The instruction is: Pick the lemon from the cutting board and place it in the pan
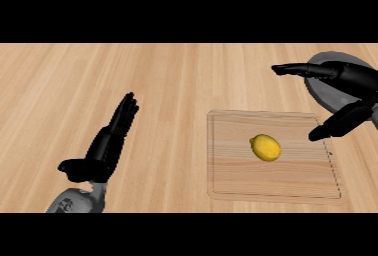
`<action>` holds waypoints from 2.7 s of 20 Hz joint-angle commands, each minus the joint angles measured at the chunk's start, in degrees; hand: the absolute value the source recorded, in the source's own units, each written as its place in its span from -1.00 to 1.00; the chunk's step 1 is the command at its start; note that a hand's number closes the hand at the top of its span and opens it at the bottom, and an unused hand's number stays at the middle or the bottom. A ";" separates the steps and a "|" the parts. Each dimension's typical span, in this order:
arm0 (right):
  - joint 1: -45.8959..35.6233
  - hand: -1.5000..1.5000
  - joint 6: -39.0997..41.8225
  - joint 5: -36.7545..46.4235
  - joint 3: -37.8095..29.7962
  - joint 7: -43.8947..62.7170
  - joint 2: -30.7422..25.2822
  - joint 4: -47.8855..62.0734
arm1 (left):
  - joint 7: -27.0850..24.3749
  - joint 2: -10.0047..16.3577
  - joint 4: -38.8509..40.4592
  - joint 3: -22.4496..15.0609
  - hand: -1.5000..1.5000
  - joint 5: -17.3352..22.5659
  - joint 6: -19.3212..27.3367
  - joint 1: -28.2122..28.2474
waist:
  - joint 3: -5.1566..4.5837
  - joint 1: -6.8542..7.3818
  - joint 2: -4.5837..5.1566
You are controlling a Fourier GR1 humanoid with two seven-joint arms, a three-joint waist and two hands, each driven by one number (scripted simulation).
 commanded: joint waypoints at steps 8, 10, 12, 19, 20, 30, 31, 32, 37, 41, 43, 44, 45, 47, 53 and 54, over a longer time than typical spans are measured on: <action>-5.64 -1.00 -4.71 24.84 21.17 -13.10 -0.79 -3.59 | -2.85 -0.94 0.37 -1.25 0.00 -1.57 0.13 3.84 | -0.19 -0.48 -0.63; -5.66 -1.00 -8.89 29.48 25.50 -14.69 1.59 -1.06 | -1.02 -1.12 3.49 1.54 0.00 -0.75 0.11 -1.38 | -0.19 -1.22 -0.27; -4.86 -1.00 -13.68 33.74 28.08 -16.96 1.59 -0.14 | -1.24 -2.02 0.84 -1.28 0.00 -2.44 1.21 2.64 | -0.18 -1.55 -0.72; -7.44 -1.00 -19.40 41.06 28.13 -23.40 6.77 14.77 | -1.07 -0.28 -0.80 2.16 0.00 -1.49 -1.58 3.69 | -0.21 -2.54 -0.93; -7.42 -1.00 -17.08 40.70 27.21 -22.73 5.82 11.65 | -3.57 -0.28 2.87 3.86 0.00 -1.07 -2.78 3.51 | -0.25 -3.06 -1.05; -7.04 -1.00 -22.65 45.61 24.70 -26.84 11.46 23.14 | 0.03 -1.64 1.29 4.97 0.00 -2.88 -2.75 2.41 | -0.22 -2.93 -0.97; -6.86 -1.00 -21.18 44.84 23.89 -27.21 10.72 21.32 | -0.29 -3.83 0.30 2.73 0.00 -5.18 -0.17 4.00 | -0.23 -3.11 -1.08; -6.97 -1.00 -19.98 44.35 24.01 -24.76 12.96 21.42 | -2.09 -1.37 -0.64 4.89 0.00 -2.49 -3.64 5.70 | -0.24 -2.95 -1.10; -6.13 -1.00 -23.01 48.06 24.43 -23.49 17.39 25.28 | -2.93 -1.75 -1.26 5.72 0.00 -2.36 -4.64 7.53 | -0.24 -2.98 -1.07; -6.04 -1.00 -24.43 51.96 24.60 -20.33 20.93 28.89 | 2.20 -1.69 -7.50 4.15 0.00 -4.52 -3.58 8.20 | -0.23 -2.95 -1.16; -7.10 -1.00 -25.21 53.49 22.82 -22.11 22.14 31.62 | -0.25 -4.75 -2.28 4.24 0.00 -6.48 -2.33 5.55 | -0.23 -3.21 -1.10; -7.33 -1.00 -22.49 53.70 22.29 -20.87 21.70 29.34 | 1.07 -3.70 -4.12 5.07 0.00 -5.94 -2.97 6.68 | -0.24 -3.31 -1.19; -7.85 -1.00 -28.77 55.70 22.93 -25.04 22.44 36.64 | 2.76 -3.46 -4.11 5.44 0.00 -5.04 -3.86 5.10 | -0.21 -2.85 -0.97; -9.13 1.00 -28.54 58.57 27.66 -26.51 22.25 33.81 | 3.72 -5.60 -5.17 2.87 0.00 -7.13 -1.07 4.65 | -0.19 -2.50 -0.90; -9.66 1.00 -36.77 61.72 24.44 -30.10 22.96 40.04 | -0.10 -4.95 -1.30 4.92 0.00 -7.01 -3.98 5.58 | -0.21 -2.64 -0.84; -6.78 1.00 -36.44 61.49 23.97 -29.76 22.21 35.23 | 1.04 -5.39 -4.01 4.21 0.00 -7.62 -3.12 7.30 | -0.23 -3.18 -1.13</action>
